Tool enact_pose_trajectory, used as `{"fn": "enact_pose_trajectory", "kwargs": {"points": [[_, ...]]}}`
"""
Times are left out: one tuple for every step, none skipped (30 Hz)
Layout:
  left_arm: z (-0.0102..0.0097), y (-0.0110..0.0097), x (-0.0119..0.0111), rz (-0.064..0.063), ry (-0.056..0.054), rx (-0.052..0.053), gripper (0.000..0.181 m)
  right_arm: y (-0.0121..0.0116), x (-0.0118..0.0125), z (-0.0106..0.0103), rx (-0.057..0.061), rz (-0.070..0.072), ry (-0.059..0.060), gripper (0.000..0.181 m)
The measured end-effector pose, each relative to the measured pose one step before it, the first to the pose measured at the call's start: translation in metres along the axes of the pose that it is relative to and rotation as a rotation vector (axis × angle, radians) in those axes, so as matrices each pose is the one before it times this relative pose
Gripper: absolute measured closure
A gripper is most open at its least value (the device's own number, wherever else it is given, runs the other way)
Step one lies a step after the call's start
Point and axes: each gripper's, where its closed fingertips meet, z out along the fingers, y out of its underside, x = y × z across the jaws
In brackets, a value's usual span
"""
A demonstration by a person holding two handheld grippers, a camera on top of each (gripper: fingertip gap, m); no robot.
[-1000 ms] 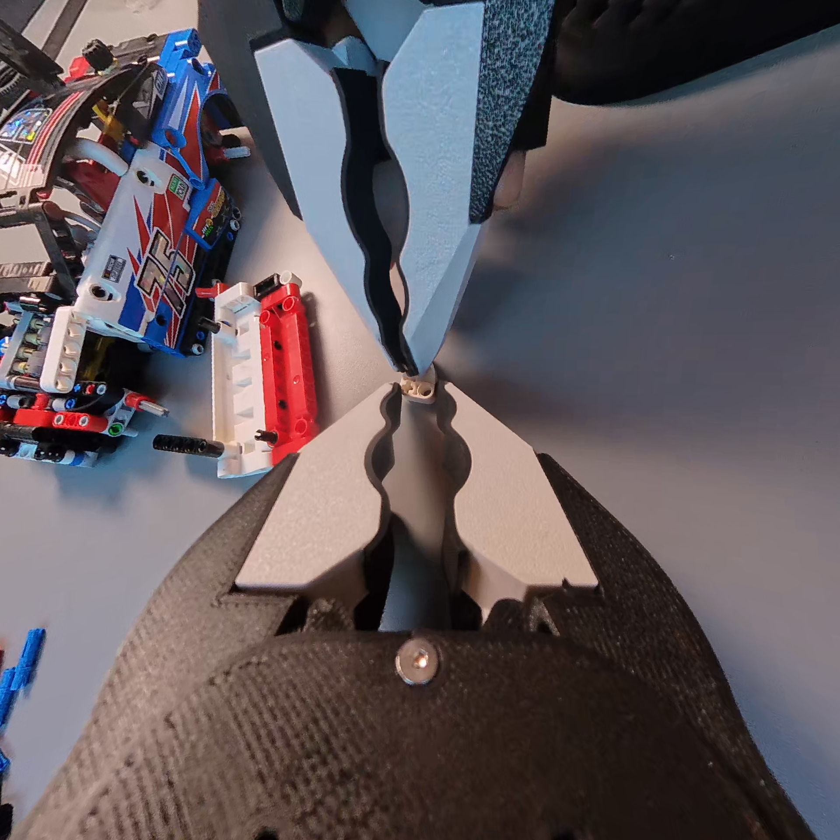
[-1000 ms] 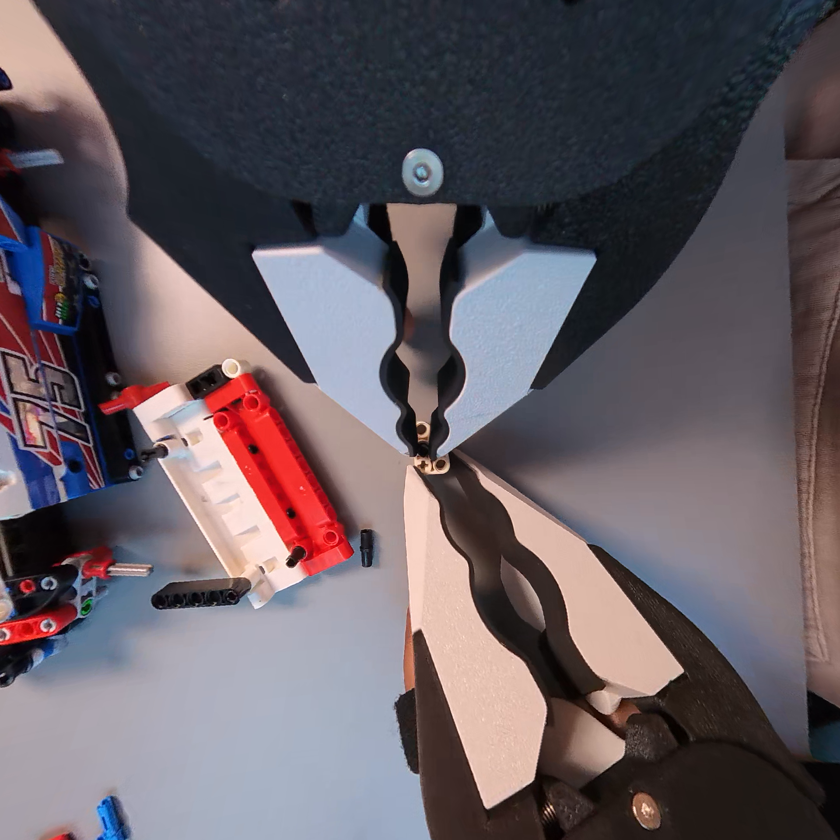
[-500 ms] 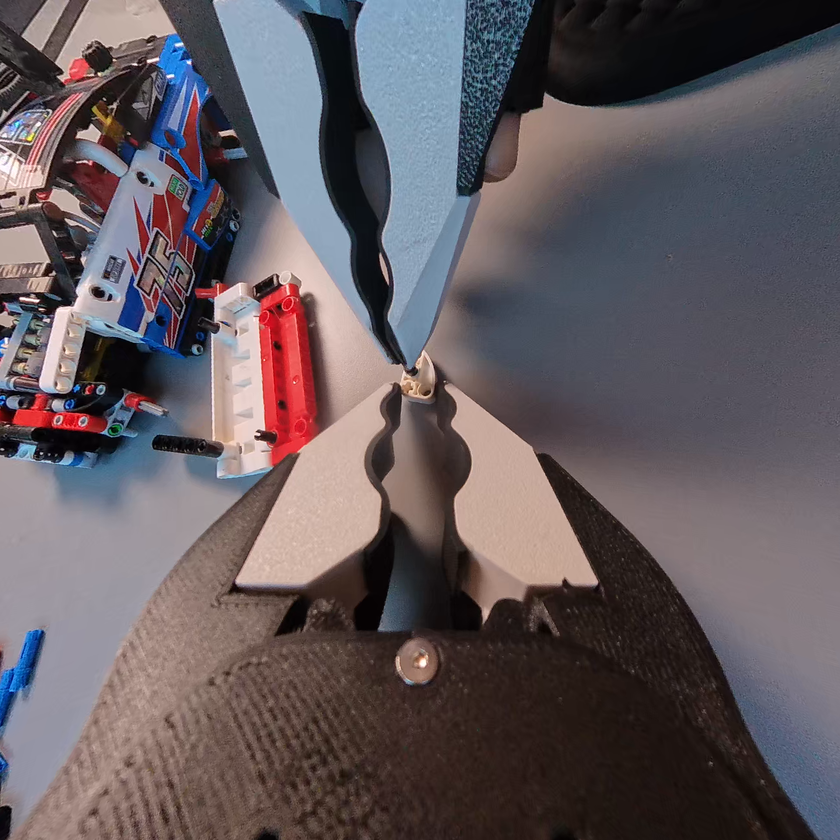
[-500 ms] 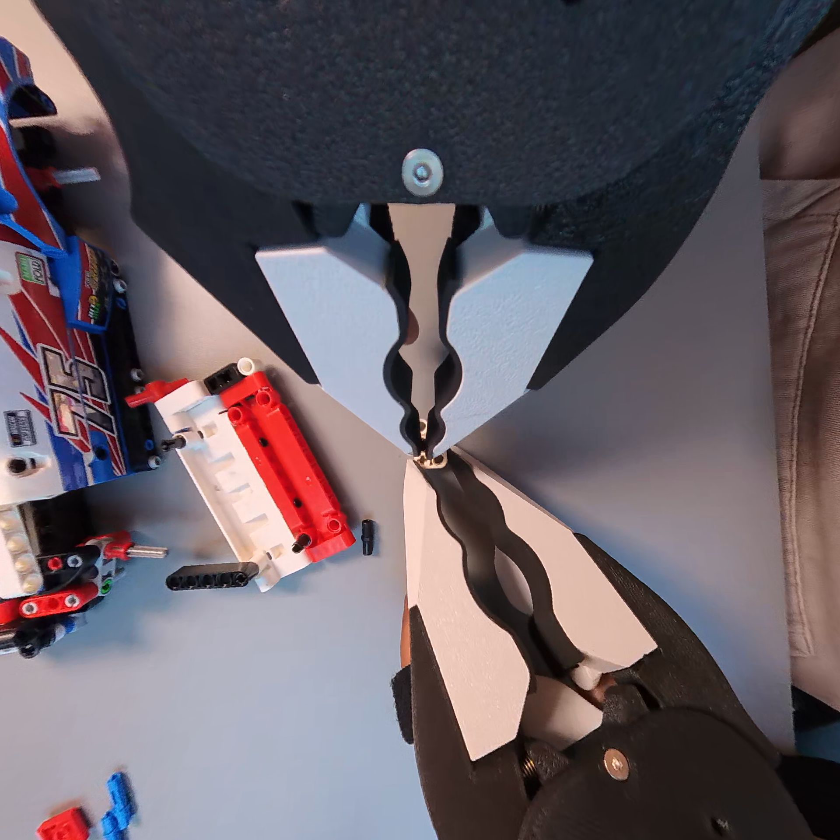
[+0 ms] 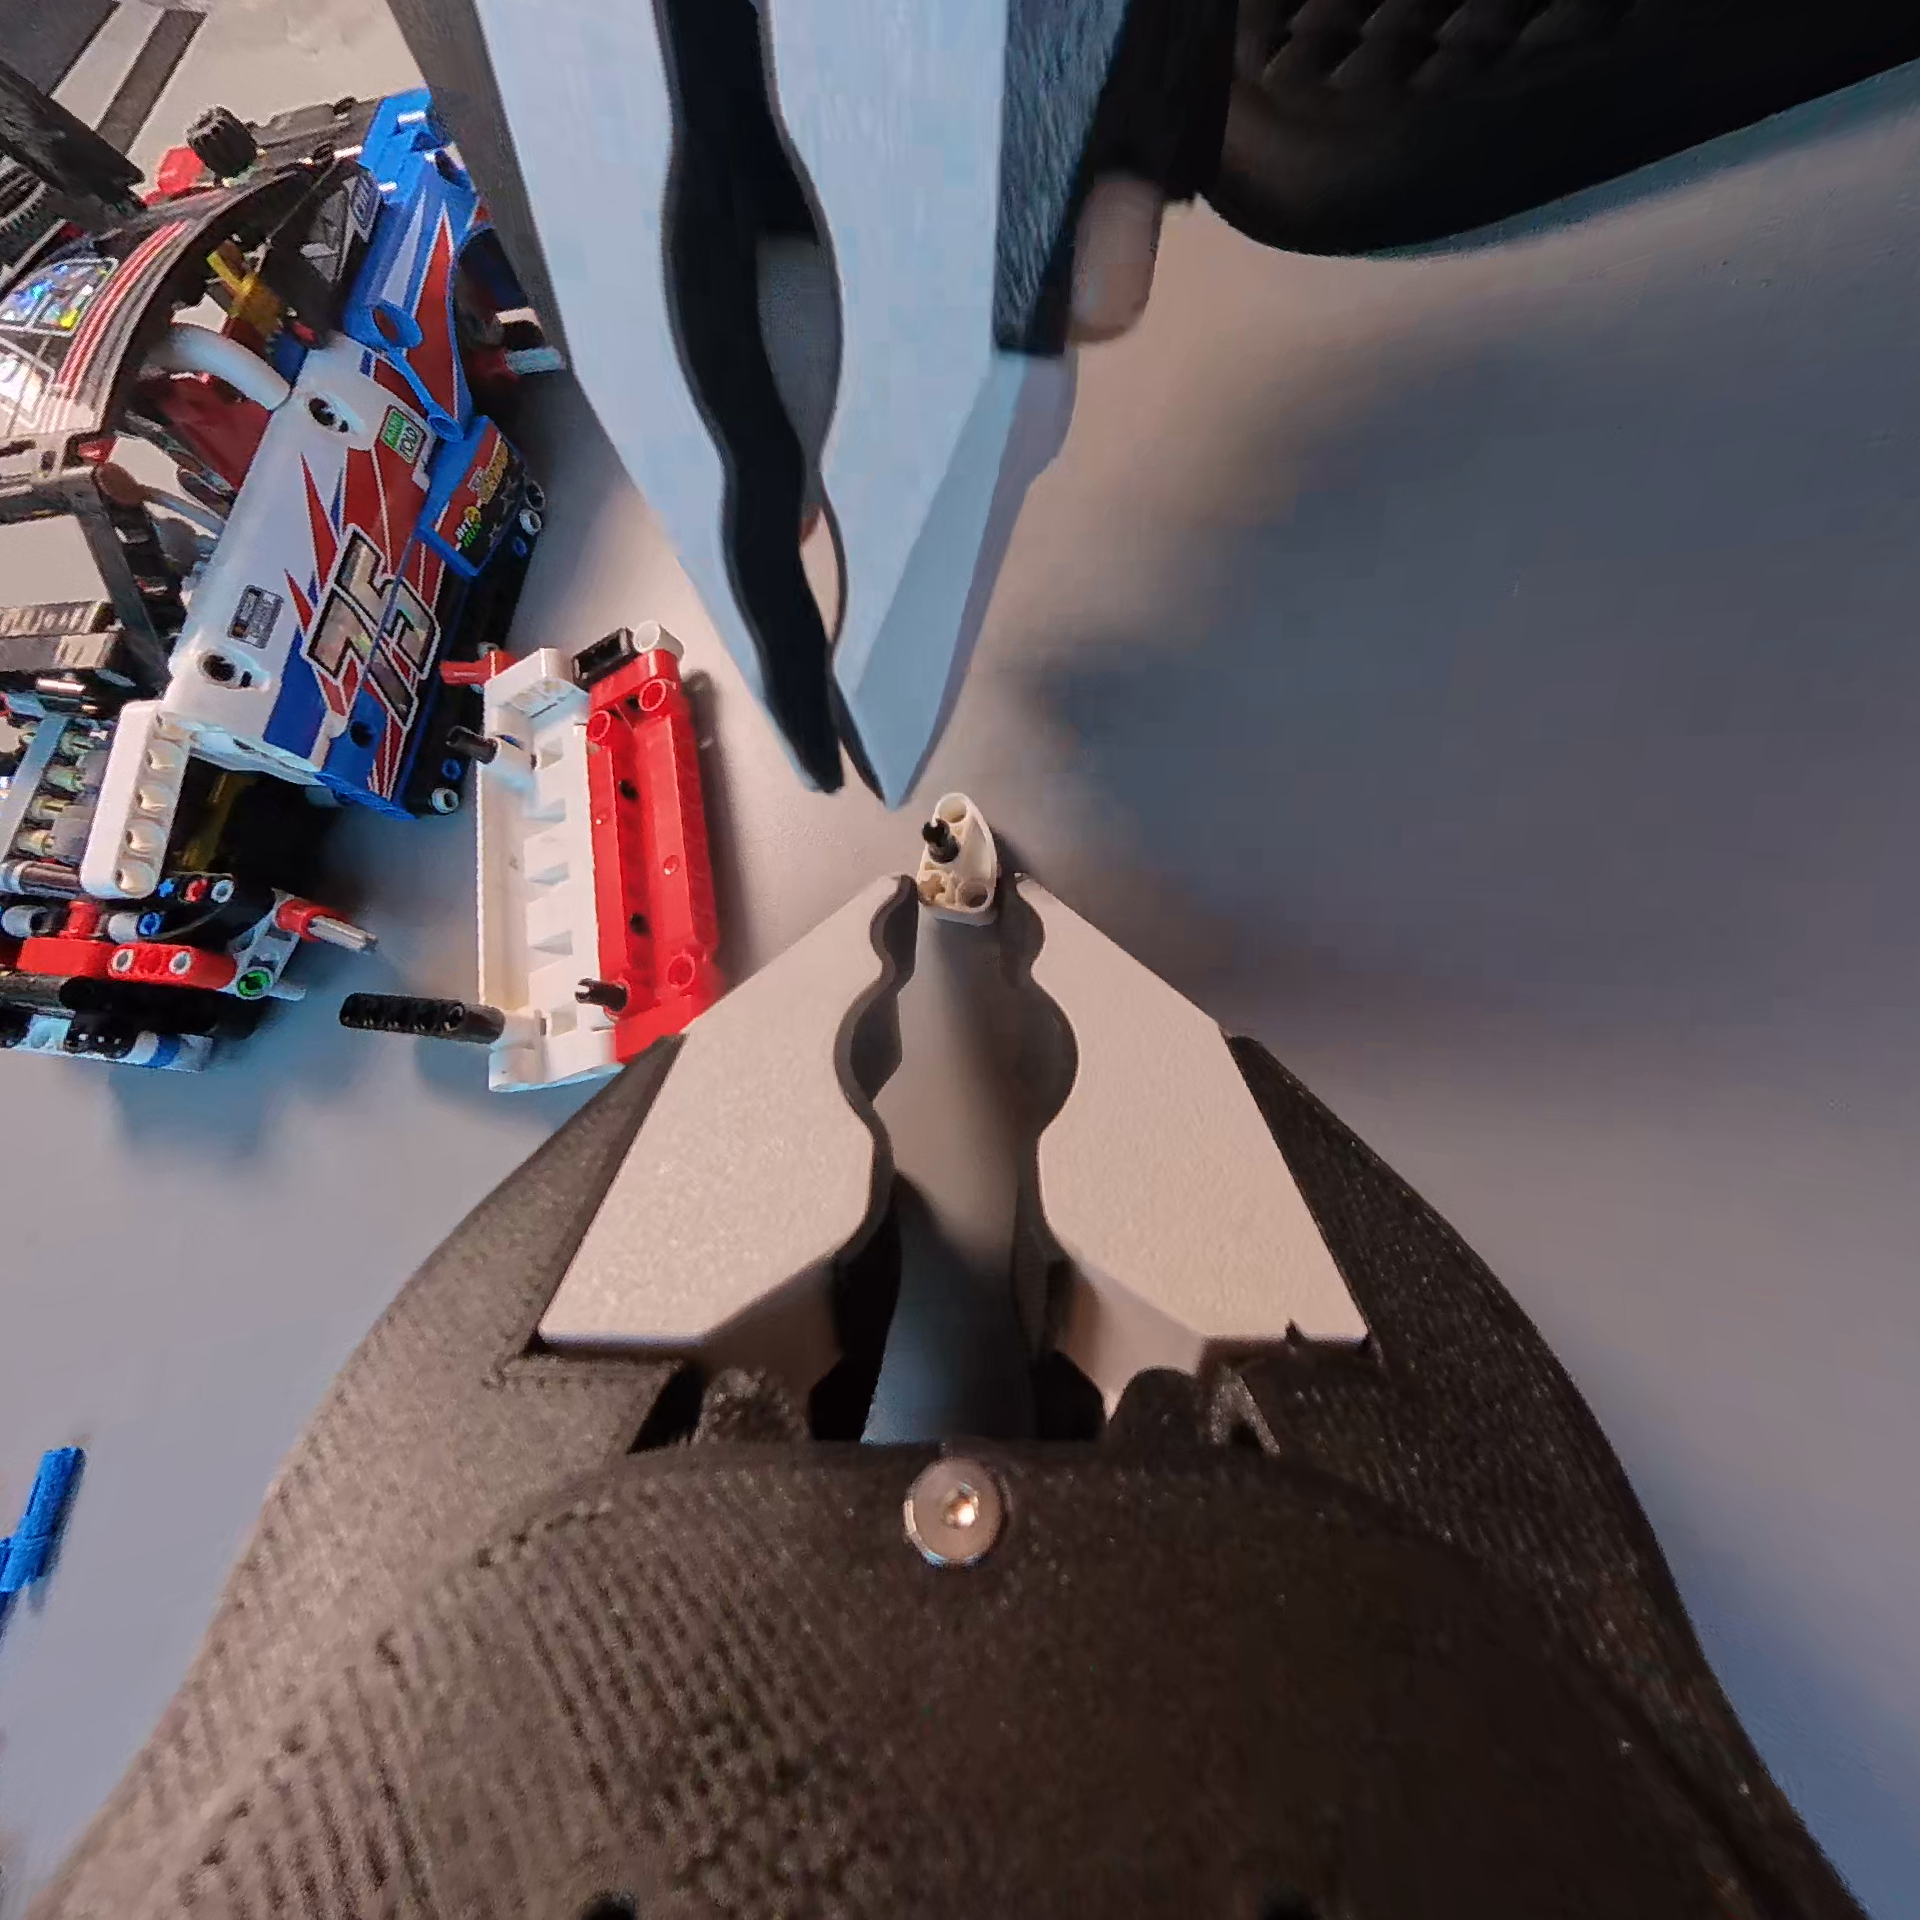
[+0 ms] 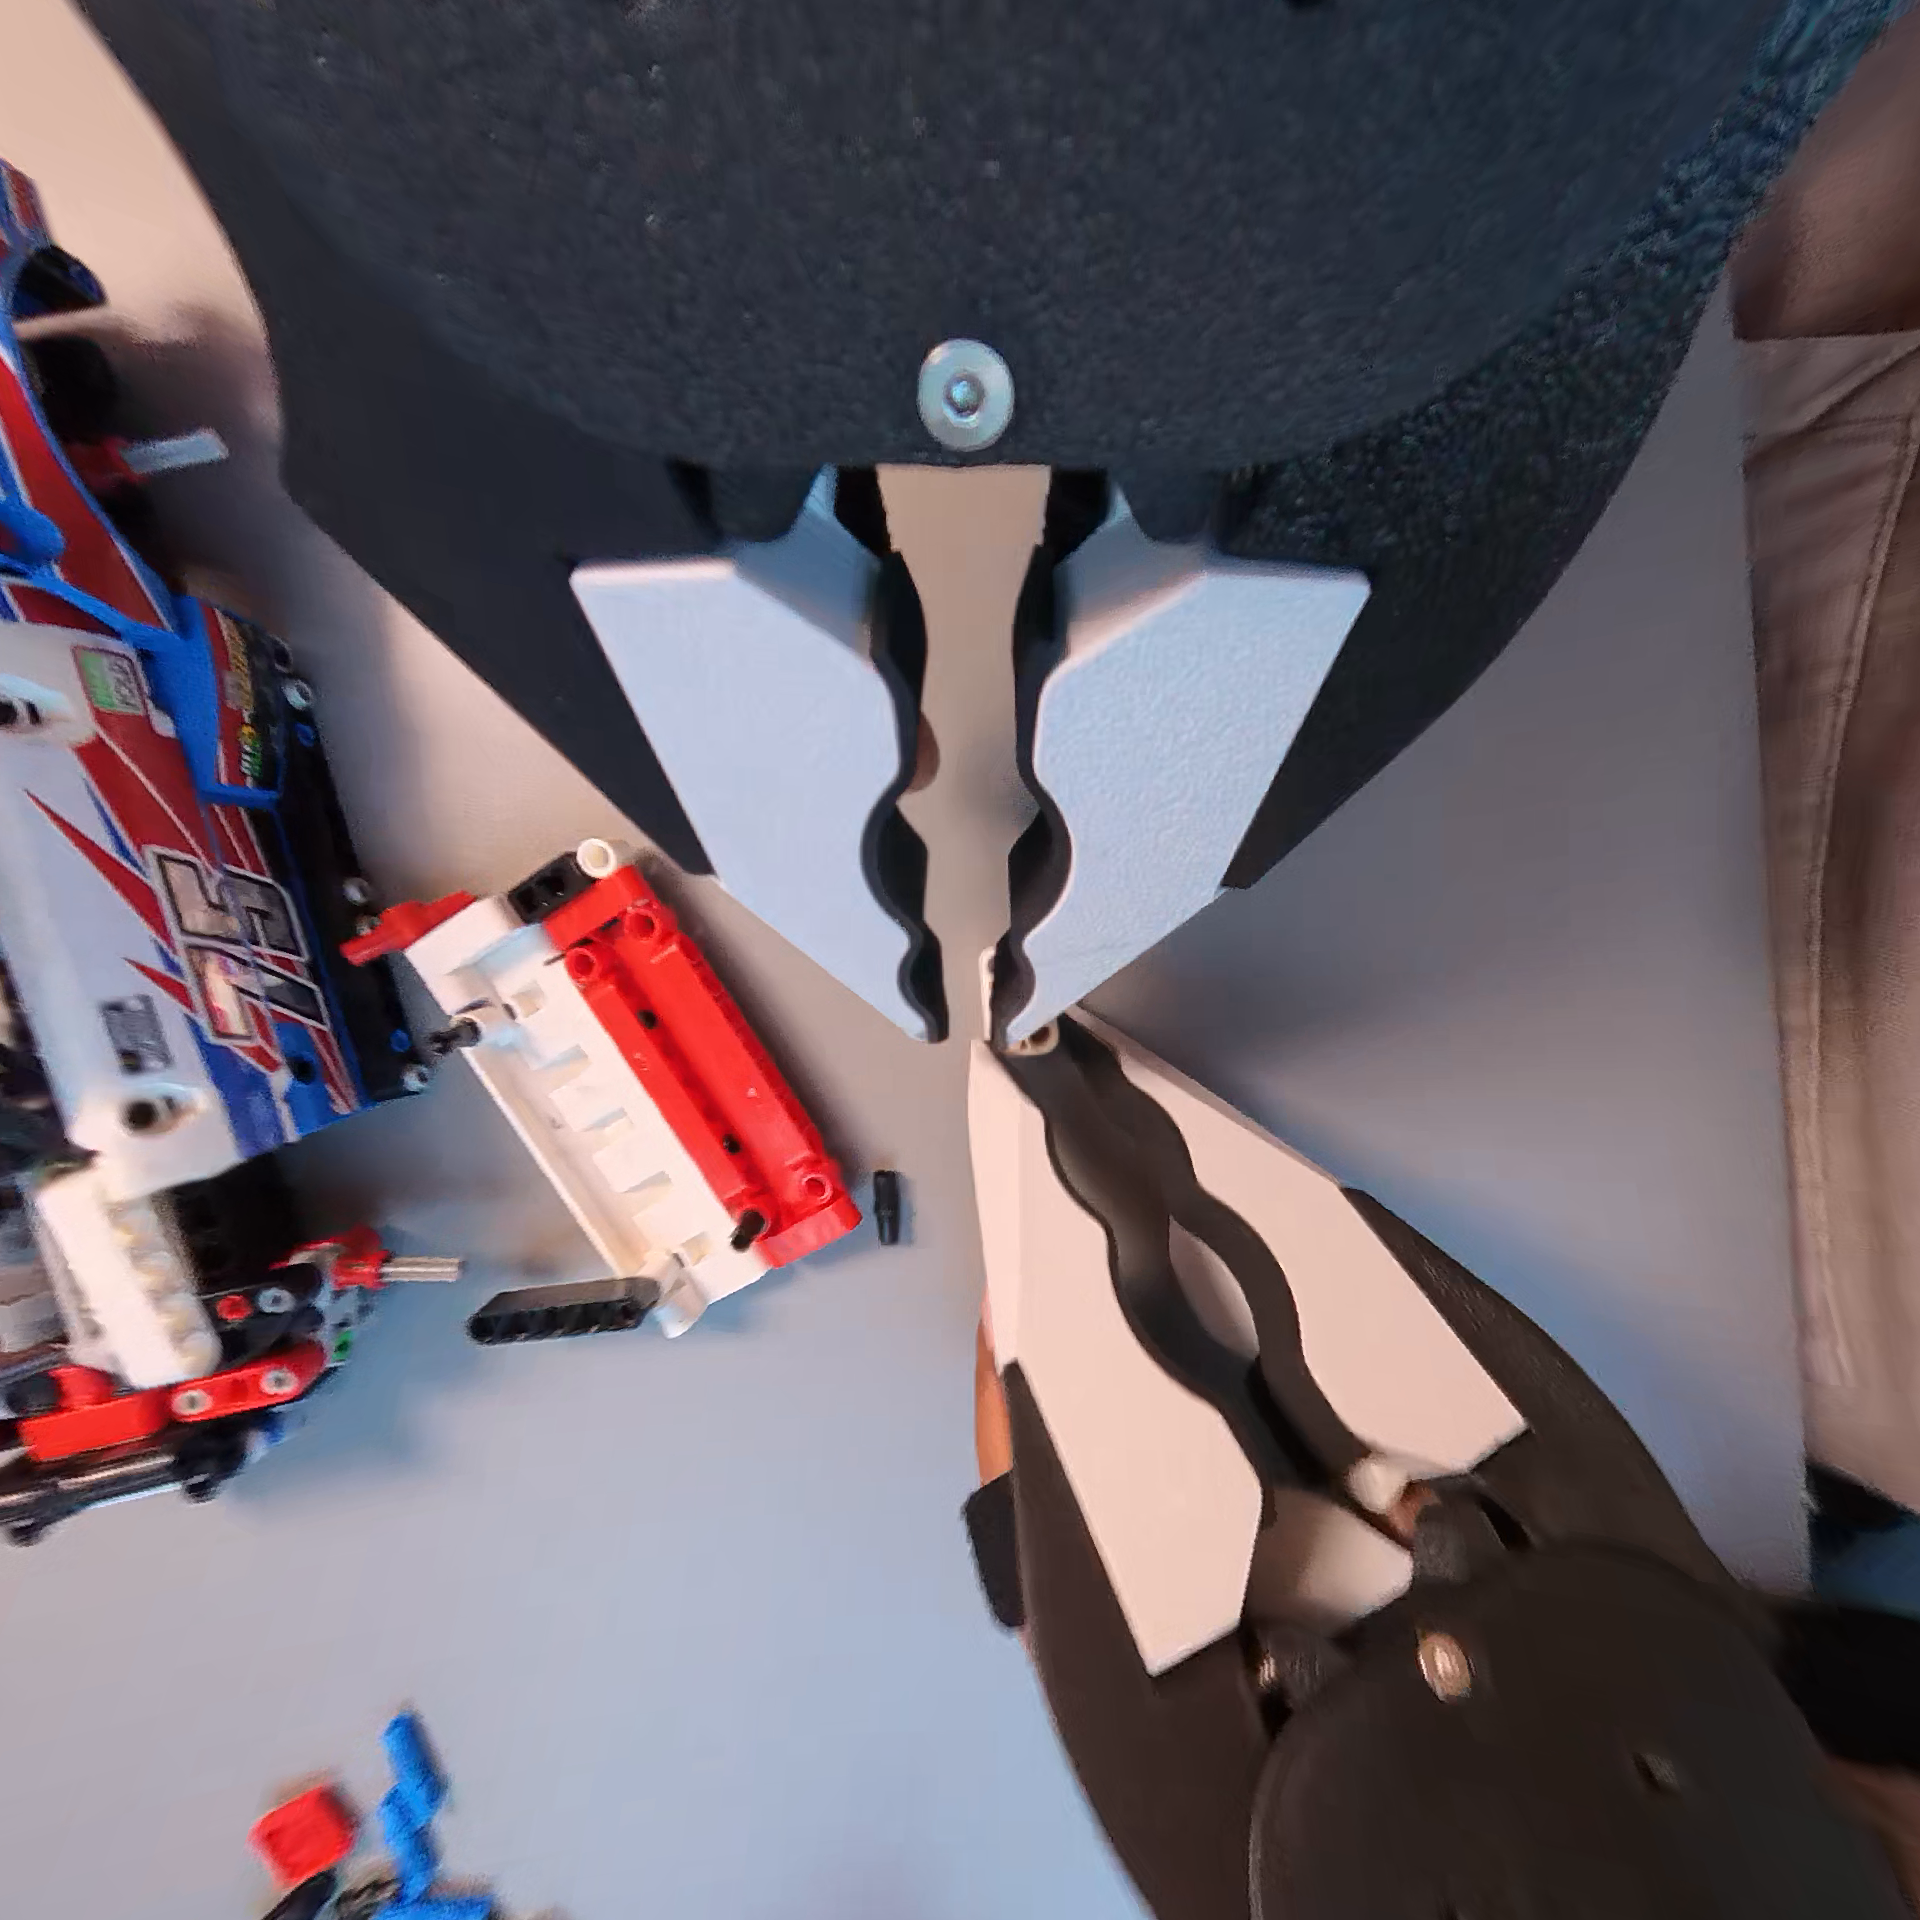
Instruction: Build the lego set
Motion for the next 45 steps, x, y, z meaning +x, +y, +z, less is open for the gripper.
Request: {"fn": "enact_pose_trajectory", "kwargs": {"points": [[-0.00099,0.00016,0.00073,-0.0071,0.0028,0.0053,0.167,-0.00500,0.00187,-0.00715,0.0439,0.0343,-0.0114,0.173],[-0.00121,0.00039,0.00187,-0.0058,0.0086,0.0032,0.167,-0.00285,0.00390,-0.00625,0.0270,0.0152,0.0069,0.171],[-0.00159,0.00044,0.00207,-0.0098,0.0126,0.0018,0.167,0.00018,0.00513,-0.00460,0.0082,-0.0113,0.0253,0.169],[-0.00214,-0.00003,0.00277,-0.0215,0.0221,0.0052,0.165,0.00252,0.00305,-0.00275,-0.0032,-0.0212,0.0190,0.168],[-0.00285,-0.00082,0.00346,-0.0343,0.0324,0.0106,0.162,0.00327,0.00167,-0.00168,-0.0048,-0.0152,0.0118,0.167],[-0.00369,-0.00044,0.00250,-0.0379,0.0319,0.0086,0.159,0.00336,0.00102,-0.00144,-0.0013,-0.0080,0.0076,0.167],[-0.00459,0.00021,-0.00015,-0.0341,0.0172,0.0054,0.157,0.00363,0.00078,-0.00189,-0.0003,-0.0043,0.0046,0.165],[-0.00553,-0.00080,-0.00139,-0.0238,0.0100,0.0129,0.157,0.00398,0.00122,-0.00278,-0.0002,-0.0028,0.0036,0.165],[-0.00568,-0.00092,-0.00214,-0.0189,0.0068,0.0131,0.156,0.00398,0.00257,-0.00381,0.0030,0.0003,0.0086,0.164],[-0.00544,-0.00011,-0.00349,-0.0148,0.0004,0.0070,0.156,0.00444,0.00344,-0.00482,0.0011,0.0020,0.0107,0.164],[-0.00503,0.00111,-0.00613,-0.0114,-0.0137,-0.0003,0.156,0.00461,0.00410,-0.00582,0.0016,0.0042,0.0120,0.163],[-0.00404,0.00212,-0.00735,-0.0113,-0.0195,-0.0061,0.156,0.00437,0.00450,-0.00608,0.0051,0.0087,0.0127,0.163],[-0.00283,0.00288,-0.00784,-0.0140,-0.0222,-0.0104,0.157,0.00460,0.00437,-0.00585,0.0041,0.0113,0.0119,0.164],[-0.00142,0.00299,-0.00845,-0.0105,-0.0282,-0.0088,0.157,0.00521,0.00410,-0.00516,0.0005,0.0084,0.0132,0.164],[0.00010,0.00379,-0.00842,-0.0011,-0.0317,-0.0132,0.158,0.00515,0.00334,-0.00424,-0.0001,0.0053,0.0112,0.164],[0.00155,0.00455,-0.00711,0.0080,-0.0286,-0.0214,0.158,0.00476,0.00203,-0.00296,0.0010,0.0050,0.0055,0.164],[0.00277,0.00374,-0.00492,0.0147,-0.0200,-0.0205,0.157,0.00378,0.00106,-0.00196,0.0041,0.0062,0.0026,0.164],[0.00338,0.00186,-0.00101,0.0198,-0.0006,-0.0141,0.157,0.00286,0.00031,-0.00091,0.0074,0.0073,0.0006,0.164],[0.00353,0.00037,0.00102,0.0161,0.0093,-0.0097,0.157,0.00244,-0.00020,-0.00003,0.0062,0.0056,-0.0008,0.164],[0.00351,-0.00097,0.00057,0.0117,0.0073,-0.0063,0.157,0.00179,-0.00035,0.00042,0.0065,0.0024,0.0007,0.165],[0.00257,-0.00165,0.00043,0.0081,0.0088,-0.0055,0.157,0.00113,-0.00064,0.00079,0.0083,0.0002,0.0008,0.165],[0.00202,-0.00177,-0.00025,0.0011,0.0075,-0.0090,0.157,0.00047,-0.00098,0.00091,0.0097,0.0006,-0.0008,0.165],[0.00175,-0.00127,0.00034,0.0002,0.0090,-0.0118,0.158,0.00027,-0.00141,0.00101,0.0091,0.0020,-0.0032,0.166],[0.00131,-0.00086,0.00161,-0.0001,0.0143,-0.0134,0.162,0.00033,-0.00142,0.00105,0.0078,0.0023,-0.0037,0.166],[0.00101,-0.00068,0.00149,-0.0029,0.0100,-0.0130,0.165,-0.00023,-0.00099,0.00109,0.0093,0.0012,0.0006,0.166],[0.00080,-0.00056,0.00127,0.0005,0.0035,-0.0111,0.169,-0.00072,-0.00124,0.00093,0.0104,0.0002,-0.0004,0.167],[0.00096,-0.00069,0.00223,0.0102,0.0018,-0.0071,0.178,-0.00177,-0.00206,0.00108,0.0119,0.0001,-0.0025,0.167],[0.00086,-0.00082,0.00088,0.0231,-0.0137,-0.0047,0.179,-0.00351,-0.00271,0.00095,0.0167,-0.0031,-0.0020,0.167],[0.00027,-0.00074,-0.00005,0.0317,-0.0207,-0.0057,0.179,-0.00531,-0.00358,0.00126,0.0226,-0.0083,-0.0023,0.168],[0.00003,-0.00122,0.00284,0.0196,0.0023,0.0018,0.179,-0.00681,-0.00473,0.00190,0.0280,-0.0130,-0.0030,0.168],[-0.00105,-0.00696,0.00758,-0.0139,0.0421,0.0460,0.179,-0.00815,-0.00634,0.00242,0.0352,-0.0210,-0.0061,0.168],[-0.00281,-0.01201,0.01063,-0.0366,0.0691,0.0833,0.179,-0.00896,-0.00912,0.00298,0.0382,-0.0341,-0.0150,0.167],[-0.00335,-0.01209,0.01065,-0.0394,0.0706,0.0794,0.179,-0.00885,-0.01004,0.00352,0.0361,-0.0456,-0.0164,0.166],[-0.00303,-0.01116,0.00901,-0.0225,0.0538,0.0682,0.179,-0.00750,-0.00997,0.00395,0.0262,-0.0530,-0.0159,0.165],[-0.00205,-0.00959,0.00634,-0.0119,0.0310,0.0544,0.179,-0.00633,-0.00869,0.00383,0.0178,-0.0496,-0.0144,0.164],[-0.00098,-0.00784,0.00694,-0.0045,0.0326,0.0418,0.179,-0.00595,-0.00667,0.00353,0.0153,-0.0380,-0.0111,0.163],[-0.00003,-0.00587,0.00578,-0.0051,0.0258,0.0290,0.179,-0.00595,-0.00561,0.00253,0.0190,-0.0245,-0.0141,0.163],[0.00078,-0.00348,0.00493,-0.0048,0.0216,0.0160,0.179,-0.00533,-0.00489,0.00165,0.0176,-0.0121,-0.0193,0.164],[0.00120,-0.00213,0.00427,-0.0064,0.0202,0.0094,0.179,-0.00415,-0.00218,0.00105,0.0130,-0.0041,-0.0078,0.166],[0.00122,-0.00157,0.00272,-0.0063,0.0117,0.0078,0.179,-0.00234,-0.00012,0.00061,0.0063,-0.0042,0.0010,0.169],[0.00113,-0.00021,0.00179,-0.0007,0.0058,0.0009,0.179,0.00006,-0.00050,0.00029,-0.0071,-0.0056,-0.0031,0.171],[0.00106,0.00072,0.00069,0.0041,-0.0015,-0.0037,0.179,-0.00017,-0.00104,-0.00004,-0.0035,-0.0038,-0.0063,0.172],[0.00041,-0.00005,0.00099,-0.0002,0.0029,0.0031,0.179,-0.00044,-0.00196,-0.00040,0.0017,-0.0004,-0.0111,0.175],[0.00013,-0.00023,0.00147,-0.0065,0.0089,0.0039,0.179,0.00005,-0.00220,-0.00024,0.0001,0.0027,-0.0131,0.176],[-0.00018,-0.00046,0.00094,-0.0054,0.0059,0.0060,0.179,0.00165,-0.00138,0.00008,-0.0076,0.0027,-0.0081,0.176]]}}
